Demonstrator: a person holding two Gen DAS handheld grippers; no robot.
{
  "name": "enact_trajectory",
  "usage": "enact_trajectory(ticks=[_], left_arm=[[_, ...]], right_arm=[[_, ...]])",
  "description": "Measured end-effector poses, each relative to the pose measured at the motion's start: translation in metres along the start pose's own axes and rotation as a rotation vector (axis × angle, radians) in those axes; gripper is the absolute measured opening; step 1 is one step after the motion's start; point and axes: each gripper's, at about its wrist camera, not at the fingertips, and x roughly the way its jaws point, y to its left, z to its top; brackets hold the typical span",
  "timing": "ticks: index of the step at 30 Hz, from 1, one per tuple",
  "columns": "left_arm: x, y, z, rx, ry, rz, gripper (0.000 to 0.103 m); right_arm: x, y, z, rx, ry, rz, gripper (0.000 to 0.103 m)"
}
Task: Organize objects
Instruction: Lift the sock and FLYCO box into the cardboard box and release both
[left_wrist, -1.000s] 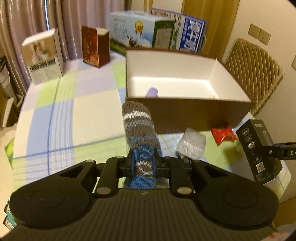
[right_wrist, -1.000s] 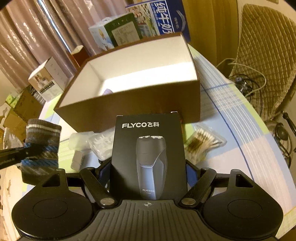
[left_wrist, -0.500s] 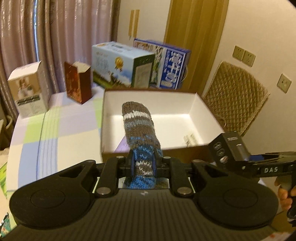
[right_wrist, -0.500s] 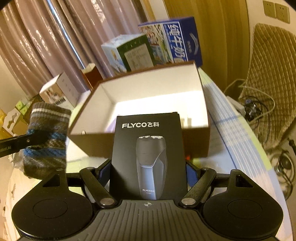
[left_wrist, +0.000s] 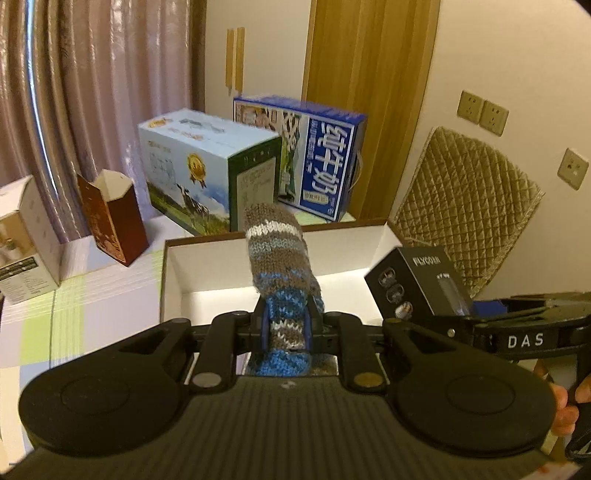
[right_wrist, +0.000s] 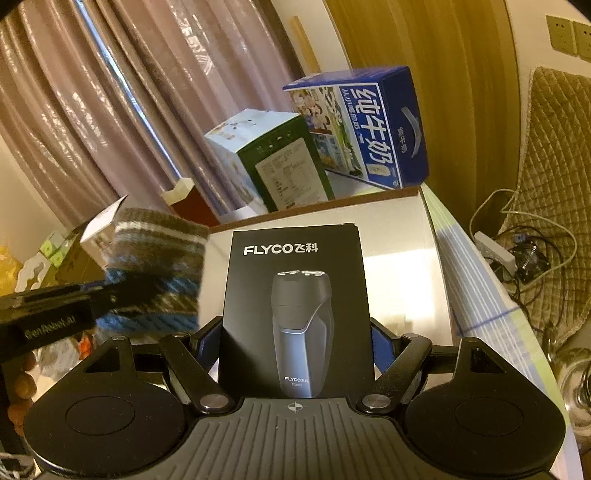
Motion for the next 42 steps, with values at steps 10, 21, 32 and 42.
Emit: enact_trajectory(ticks=[10,21,32,42], left_arm=[[0.083,0.01,0.015,0.011,0.129,0.019,0.014],[0.16,0.018,0.016,-0.002,0.226,0.027,0.019],[0.175,0.037,0.018,0.008,0.254,0.1,0.056],[0.164,0.045,0.015,0.008,0.249,0.108,0.074]], right_arm=[[0.064,-0.015,0.025,0.03,0.055,-0.054,0.075],[0.125,-0.03,0.04,0.053,0.11,-0.118,0.075],[0.153,-0.035,0.047,0.076,0.133,-0.12,0.076],[0.155,-0.042,0.052,0.109,0.079,-0.091,0.077]])
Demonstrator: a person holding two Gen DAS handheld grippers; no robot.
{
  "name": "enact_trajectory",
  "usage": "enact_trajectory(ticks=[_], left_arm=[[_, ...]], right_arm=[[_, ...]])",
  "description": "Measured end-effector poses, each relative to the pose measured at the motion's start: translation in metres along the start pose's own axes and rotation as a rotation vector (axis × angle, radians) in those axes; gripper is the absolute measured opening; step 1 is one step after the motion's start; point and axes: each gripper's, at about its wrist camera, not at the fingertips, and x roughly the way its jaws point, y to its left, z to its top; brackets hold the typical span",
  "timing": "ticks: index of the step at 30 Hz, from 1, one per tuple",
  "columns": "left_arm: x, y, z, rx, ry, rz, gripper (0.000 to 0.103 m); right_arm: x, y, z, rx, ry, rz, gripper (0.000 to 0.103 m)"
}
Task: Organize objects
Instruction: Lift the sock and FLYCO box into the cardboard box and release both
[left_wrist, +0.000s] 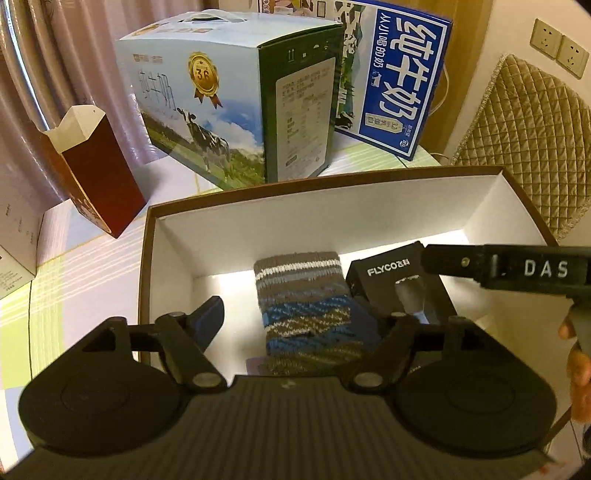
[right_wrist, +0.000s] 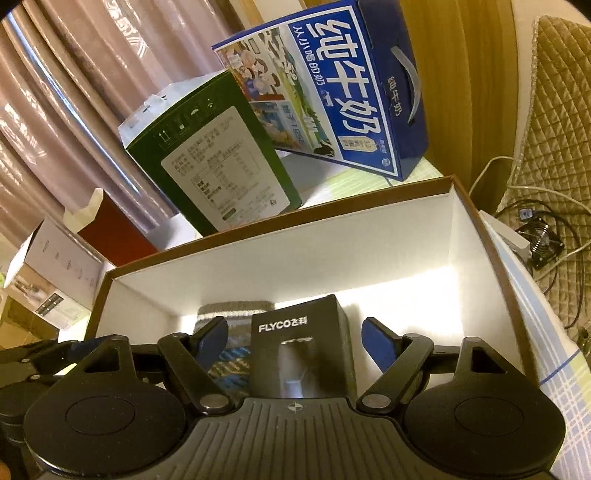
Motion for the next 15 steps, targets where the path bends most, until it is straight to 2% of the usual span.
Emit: enact_trajectory(ticks=[9,15], left_arm=[[-0.019,0.001,-0.012,-0.016,-0.014,0.007,0.085],[-0.041,-0.001,-0.023,-0.027,-0.033,0.019,0.09]], right_arm=[[-0.034,-0.001,-0.015,-0.128,-0.01,-0.008,0.088],[-0.059,0.0,-0.032,-0.156,-0.013,0.005,0.092]])
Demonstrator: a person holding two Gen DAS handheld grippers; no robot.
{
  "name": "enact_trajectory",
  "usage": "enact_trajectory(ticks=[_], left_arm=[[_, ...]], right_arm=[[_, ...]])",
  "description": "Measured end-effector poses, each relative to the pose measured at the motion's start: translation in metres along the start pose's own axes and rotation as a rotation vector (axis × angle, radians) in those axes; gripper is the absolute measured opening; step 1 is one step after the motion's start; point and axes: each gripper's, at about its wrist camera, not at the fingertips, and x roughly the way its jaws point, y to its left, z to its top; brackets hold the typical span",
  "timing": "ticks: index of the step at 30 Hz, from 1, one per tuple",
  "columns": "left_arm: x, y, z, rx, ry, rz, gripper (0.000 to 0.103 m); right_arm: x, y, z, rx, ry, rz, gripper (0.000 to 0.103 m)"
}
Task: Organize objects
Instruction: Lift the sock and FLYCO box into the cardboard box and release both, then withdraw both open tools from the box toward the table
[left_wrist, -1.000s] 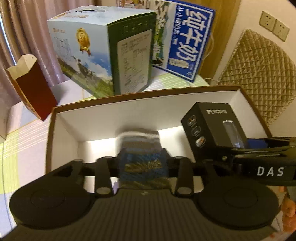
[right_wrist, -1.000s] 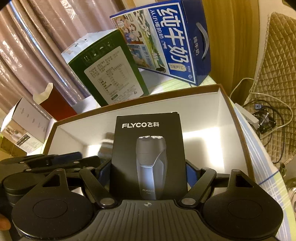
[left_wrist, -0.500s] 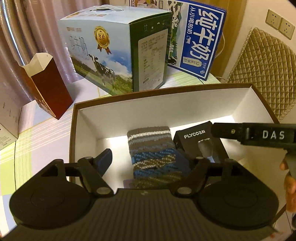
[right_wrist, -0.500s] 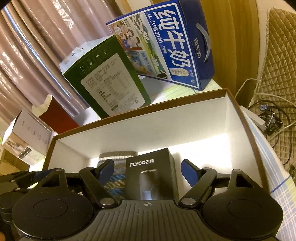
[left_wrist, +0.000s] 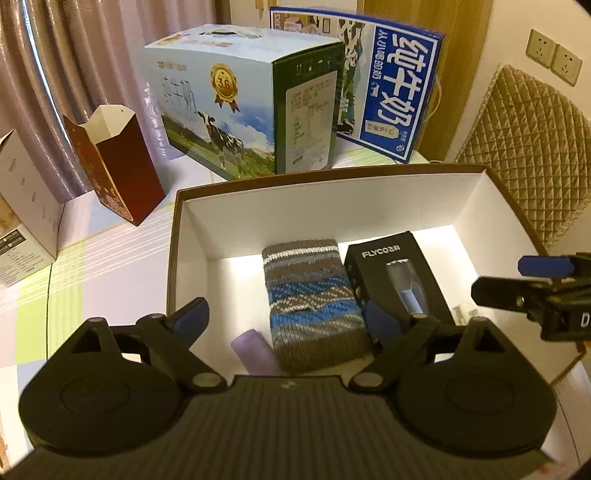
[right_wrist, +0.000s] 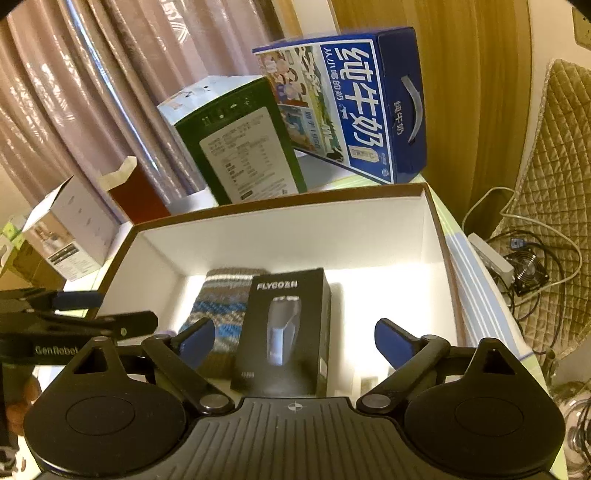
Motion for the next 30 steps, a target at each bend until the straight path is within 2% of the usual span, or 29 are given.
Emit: enact_trajectory(ticks=[5,10,20,30], left_arm=[[-0.022,0.0,-0.011,-0.025,-0.019,-0.013,0.095],[-0.046,-0.003,-0.024,-0.04,-0.03,-0.021,0.095],[-0.088,-0.015,-0.05,-0.057,-0.05,-0.027,0.095],[-0.114,-0.026,-0.074,-0.076,-0.06,-0.027,0.095]], right_arm=[[-0.022,0.004,-0.013,-0.015,-0.014,-0.016,0.098],[-0.044,0.007,-0.025,-0.024,-0.031,-0.022,0.101],[-0.082,0.009,-0.045,-0.002,-0.059,-0.021,0.101],[-0.112,0.012,-0.066,0.009,-0.068,-0.017,0.101]])
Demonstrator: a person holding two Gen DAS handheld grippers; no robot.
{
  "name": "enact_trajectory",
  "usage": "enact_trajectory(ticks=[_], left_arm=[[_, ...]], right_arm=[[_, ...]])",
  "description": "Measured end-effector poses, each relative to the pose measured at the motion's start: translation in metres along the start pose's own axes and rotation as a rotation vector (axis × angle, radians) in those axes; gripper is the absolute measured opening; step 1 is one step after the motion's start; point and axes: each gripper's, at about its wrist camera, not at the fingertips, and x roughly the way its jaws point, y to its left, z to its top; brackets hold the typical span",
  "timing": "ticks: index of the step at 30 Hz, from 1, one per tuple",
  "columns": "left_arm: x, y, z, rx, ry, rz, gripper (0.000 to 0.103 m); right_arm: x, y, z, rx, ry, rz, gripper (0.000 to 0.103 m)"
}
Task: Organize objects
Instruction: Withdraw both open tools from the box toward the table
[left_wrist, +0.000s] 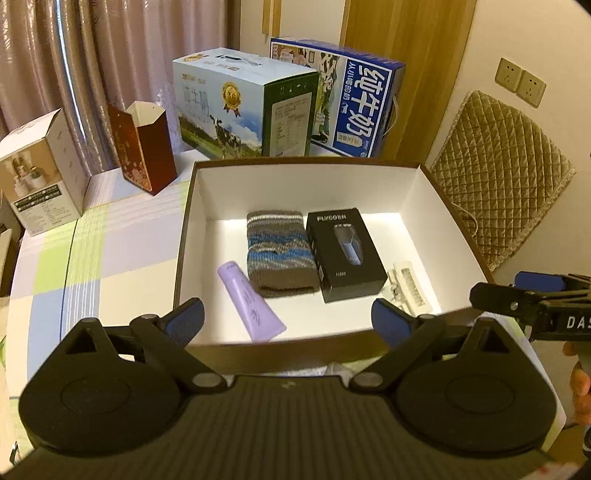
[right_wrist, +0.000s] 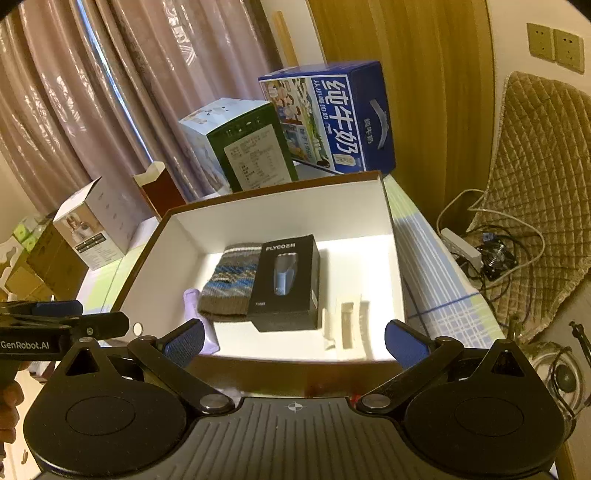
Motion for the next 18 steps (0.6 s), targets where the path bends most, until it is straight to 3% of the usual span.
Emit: enact_trajectory(ticks=[18], left_arm=[[-0.039,-0.013,-0.053,-0.022,0.037,-0.011,0.095]], right_arm=[[-0.043,-0.004,-0.049,0.011,0.048,-0.001,0.101]])
